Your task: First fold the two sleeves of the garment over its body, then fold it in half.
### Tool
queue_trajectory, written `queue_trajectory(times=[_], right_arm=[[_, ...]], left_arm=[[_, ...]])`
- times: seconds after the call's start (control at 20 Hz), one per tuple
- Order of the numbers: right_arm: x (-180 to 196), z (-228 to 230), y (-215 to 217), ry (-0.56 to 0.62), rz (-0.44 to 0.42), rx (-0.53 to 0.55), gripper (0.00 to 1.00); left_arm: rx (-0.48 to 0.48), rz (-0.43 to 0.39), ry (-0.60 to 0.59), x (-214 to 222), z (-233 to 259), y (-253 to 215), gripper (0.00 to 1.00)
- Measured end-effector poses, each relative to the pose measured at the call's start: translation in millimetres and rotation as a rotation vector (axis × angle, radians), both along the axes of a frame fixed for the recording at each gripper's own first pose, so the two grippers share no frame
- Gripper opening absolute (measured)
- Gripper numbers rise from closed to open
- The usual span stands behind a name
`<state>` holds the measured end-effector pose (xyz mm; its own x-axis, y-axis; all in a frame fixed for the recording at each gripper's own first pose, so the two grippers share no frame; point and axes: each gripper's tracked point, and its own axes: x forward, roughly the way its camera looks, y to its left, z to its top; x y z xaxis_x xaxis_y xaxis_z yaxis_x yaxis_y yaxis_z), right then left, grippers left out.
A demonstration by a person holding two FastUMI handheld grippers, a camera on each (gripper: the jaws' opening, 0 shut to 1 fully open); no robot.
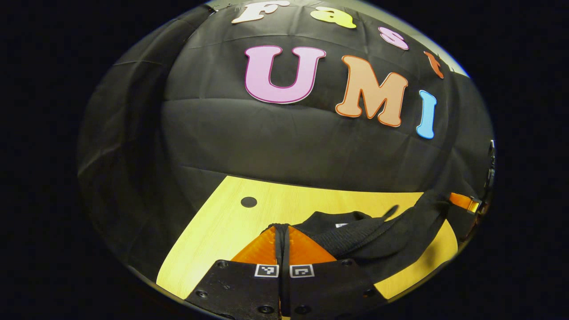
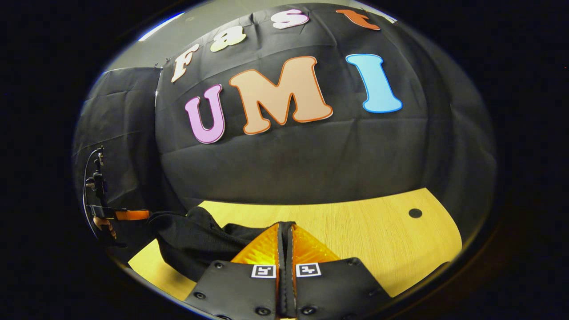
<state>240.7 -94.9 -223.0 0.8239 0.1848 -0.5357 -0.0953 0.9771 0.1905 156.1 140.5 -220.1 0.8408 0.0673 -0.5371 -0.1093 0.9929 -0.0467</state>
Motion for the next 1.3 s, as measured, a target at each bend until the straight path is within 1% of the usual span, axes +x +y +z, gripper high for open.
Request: queue_trajectory(times=[0.05,0.2,0.25,0.3,0.4,0.45,0.5,0.6,0.65,0.75,0.8,0.85,0.9,0.95,1.0,1.05,1.1,1.15,1.2,1.25,1.3], right_arm=[[5.4,-4.2,-0.4,0.003,0.001,-0.001,0.02],[18.9,-18.4,-4.8,0.02,-0.002,-0.003,0.02],[23.5,-24.4,-6.0,0.038,-0.012,-0.001,0.02],[26.3,-32.4,-13.2,0.061,-0.051,-0.018,0.02],[33.7,-32.9,-35.7,0.045,-0.125,-0.07,0.5],[34.2,-26.8,-39.2,0.017,-0.141,-0.07,0.73],[36.2,-18.7,-41.3,-0.007,-0.151,-0.074,0.97],[30.8,-2.8,-48.2,-0.042,-0.167,-0.094,0.98],[27.5,4.7,-48.7,-0.061,-0.17,-0.098,0.98],[11.9,26.1,-47.9,-0.106,-0.178,-0.103,0.98],[3.5,37.9,-45.0,-0.134,-0.183,-0.104,0.98],[-7.1,49.5,-41.5,-0.156,-0.188,-0.107,0.98],[-19.6,60.6,-37.0,-0.173,-0.186,-0.105,0.98],[-31.6,71.6,-30.8,-0.194,-0.183,-0.104,0.94],[-45.0,82.2,-27.2,-0.209,-0.183,-0.112,0.98],[-57.7,93.2,-23.7,-0.23,-0.186,-0.121,0.98],[-73.1,101.8,-19.5,-0.247,-0.19,-0.129,0.98],[-88.1,111.0,-14.6,-0.269,-0.191,-0.135,0.98],[-105.0,120.0,-9.1,-0.287,-0.195,-0.133,0.98],[-122.2,129.4,-3.3,-0.314,-0.202,-0.127,0.94],[-138.4,136.3,0.5,-0.33,-0.214,-0.12,0.94]], left_arm=[[0.005,0.002,0.007,6.4,-4.7,0.6,0.0],[0.032,0.013,0.023,19.8,-17.2,3.1,0.0],[0.068,0.041,0.032,24.0,-21.6,10.3,0.0],[0.113,0.077,0.056,26.4,-29.7,21.2,0.0],[0.219,0.164,0.069,18.1,-25.2,42.1,0.66],[0.237,0.178,0.034,19.3,-14.0,46.1,0.99],[0.234,0.188,-0.016,21.9,0.0,47.8,0.94],[0.25,0.199,-0.093,20.7,30.2,46.4,0.94],[0.263,0.195,-0.116,18.9,39.2,44.3,0.96],[0.266,0.179,-0.173,8.5,63.9,35.6,0.97],[0.26,0.165,-0.209,3.8,77.3,31.3,0.93],[0.255,0.156,-0.234,-3.6,89.3,25.7,0.93],[0.253,0.151,-0.252,-13.5,97.3,23.3,0.96],[0.255,0.146,-0.264,-24.5,103.8,21.6,0.92],[0.262,0.148,-0.277,-38.4,111.6,21.2,0.92],[0.266,0.142,-0.29,-51.2,120.3,19.8,0.96],[0.271,0.138,-0.303,-66.1,127.2,18.2,0.92],[0.277,0.131,-0.308,-81.1,133.4,17.0,0.92],[0.287,0.124,-0.317,-97.7,140.0,15.7,0.96],[0.298,0.12,-0.335,-115.2,151.2,20.2,0.92],[0.31,0.116,-0.353,-132.5,161.0,19.4,0.92]])
